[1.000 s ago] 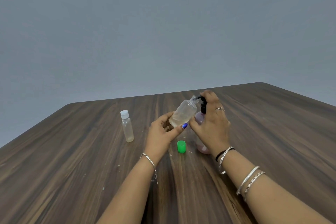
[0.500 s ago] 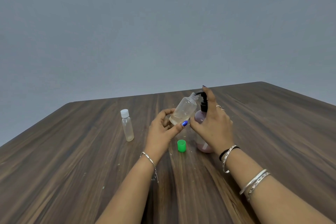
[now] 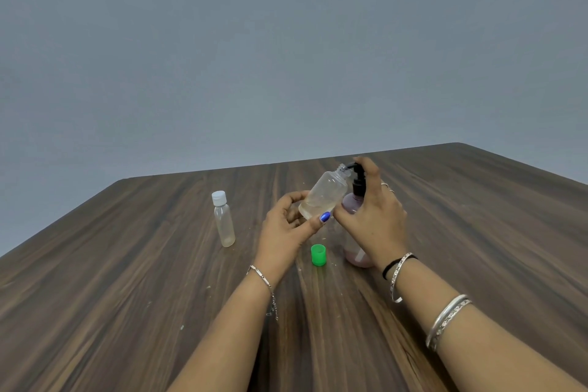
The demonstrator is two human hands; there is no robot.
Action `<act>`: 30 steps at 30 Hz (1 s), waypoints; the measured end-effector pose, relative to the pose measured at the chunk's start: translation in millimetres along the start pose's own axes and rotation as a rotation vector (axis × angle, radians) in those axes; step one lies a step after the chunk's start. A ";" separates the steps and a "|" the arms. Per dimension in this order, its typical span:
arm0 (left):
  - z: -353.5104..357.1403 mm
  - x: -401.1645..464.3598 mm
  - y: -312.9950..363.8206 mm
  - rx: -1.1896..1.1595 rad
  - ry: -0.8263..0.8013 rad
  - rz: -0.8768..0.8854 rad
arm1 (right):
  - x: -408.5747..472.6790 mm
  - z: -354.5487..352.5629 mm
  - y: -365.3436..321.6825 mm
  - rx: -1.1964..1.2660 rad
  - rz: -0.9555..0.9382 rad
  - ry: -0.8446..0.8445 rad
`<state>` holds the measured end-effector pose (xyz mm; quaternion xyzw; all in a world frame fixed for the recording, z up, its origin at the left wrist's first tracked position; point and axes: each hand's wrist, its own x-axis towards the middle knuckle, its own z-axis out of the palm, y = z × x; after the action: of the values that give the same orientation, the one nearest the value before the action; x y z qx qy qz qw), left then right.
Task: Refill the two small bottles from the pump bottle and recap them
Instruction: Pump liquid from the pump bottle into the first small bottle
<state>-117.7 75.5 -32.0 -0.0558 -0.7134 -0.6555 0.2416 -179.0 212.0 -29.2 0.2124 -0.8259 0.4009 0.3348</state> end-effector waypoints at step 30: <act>-10.2 0.6 8.8 0.010 0.000 -0.048 | 1.8 -1.2 -6.8 -0.084 0.012 -0.012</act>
<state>-111.9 66.7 -23.5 -0.0374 -0.7179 -0.6573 0.2263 -175.5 208.8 -23.9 0.1955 -0.8453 0.3665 0.3362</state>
